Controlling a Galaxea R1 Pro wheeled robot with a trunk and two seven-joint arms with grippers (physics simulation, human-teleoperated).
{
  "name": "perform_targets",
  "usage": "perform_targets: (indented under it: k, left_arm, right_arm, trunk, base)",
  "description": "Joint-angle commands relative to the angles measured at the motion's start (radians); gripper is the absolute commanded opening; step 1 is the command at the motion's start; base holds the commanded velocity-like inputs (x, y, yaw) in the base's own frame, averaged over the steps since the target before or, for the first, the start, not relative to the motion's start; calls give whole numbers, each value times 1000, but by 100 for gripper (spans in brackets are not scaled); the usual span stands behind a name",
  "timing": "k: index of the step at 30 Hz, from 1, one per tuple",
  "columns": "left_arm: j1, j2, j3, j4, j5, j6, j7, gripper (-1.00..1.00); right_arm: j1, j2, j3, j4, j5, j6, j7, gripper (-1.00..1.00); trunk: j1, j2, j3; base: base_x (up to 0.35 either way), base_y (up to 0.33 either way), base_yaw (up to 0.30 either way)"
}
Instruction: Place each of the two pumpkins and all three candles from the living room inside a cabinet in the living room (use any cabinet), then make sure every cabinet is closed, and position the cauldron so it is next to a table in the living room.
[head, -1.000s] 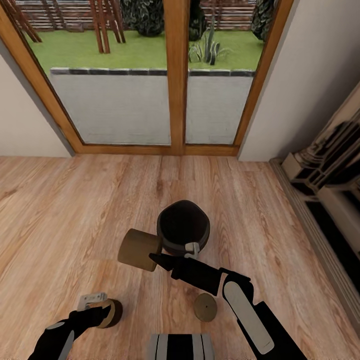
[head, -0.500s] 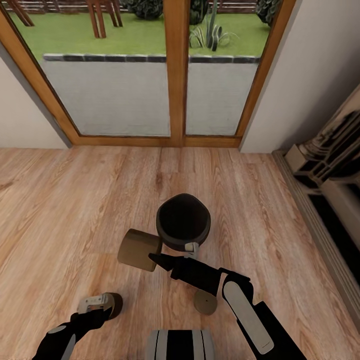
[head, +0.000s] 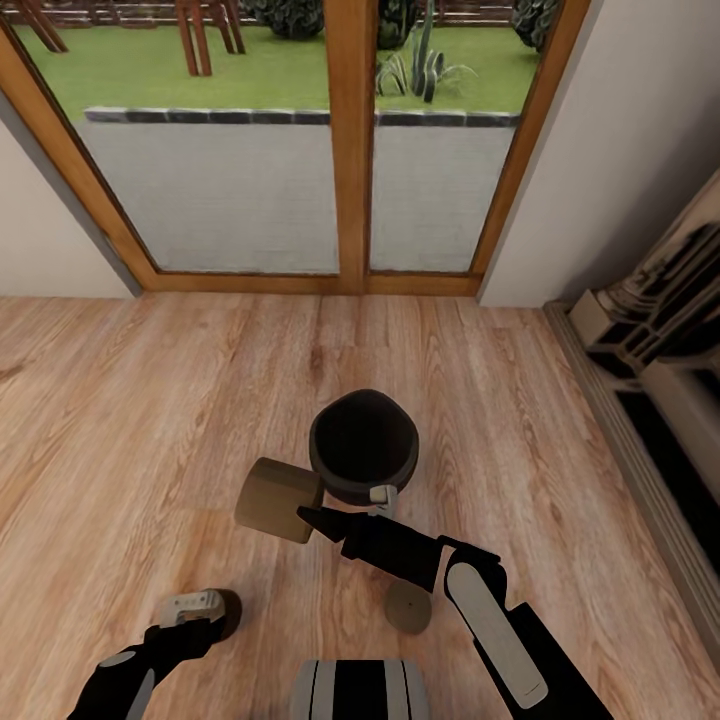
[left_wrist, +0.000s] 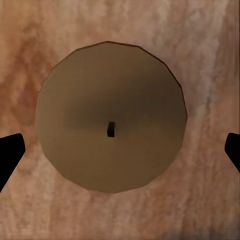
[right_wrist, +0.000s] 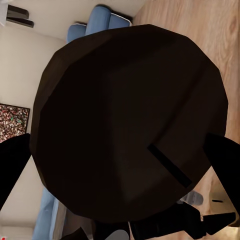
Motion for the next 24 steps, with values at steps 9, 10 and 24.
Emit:
perform_targets:
  k: [9,10,24]
  left_arm:
    - [0,0,-2,0,0,0,0,100]
    - [0,0,-2,0,0,0,0,100]
    - [0,1,-2,0,1,0,0,100]
  right_arm:
    - [-1,0,0,0,-1,0,0,-100]
    - [-1,0,0,0,-1,0,0,-100]
    - [0,1,0,0,-1,0,-1,-100]
  trunk:
    - [0,0,0]
    - [0,0,0]
    - [2,-1,-19]
  base:
    - [49,-3,0]
    - [15,0,0]
    - [12,0,0]
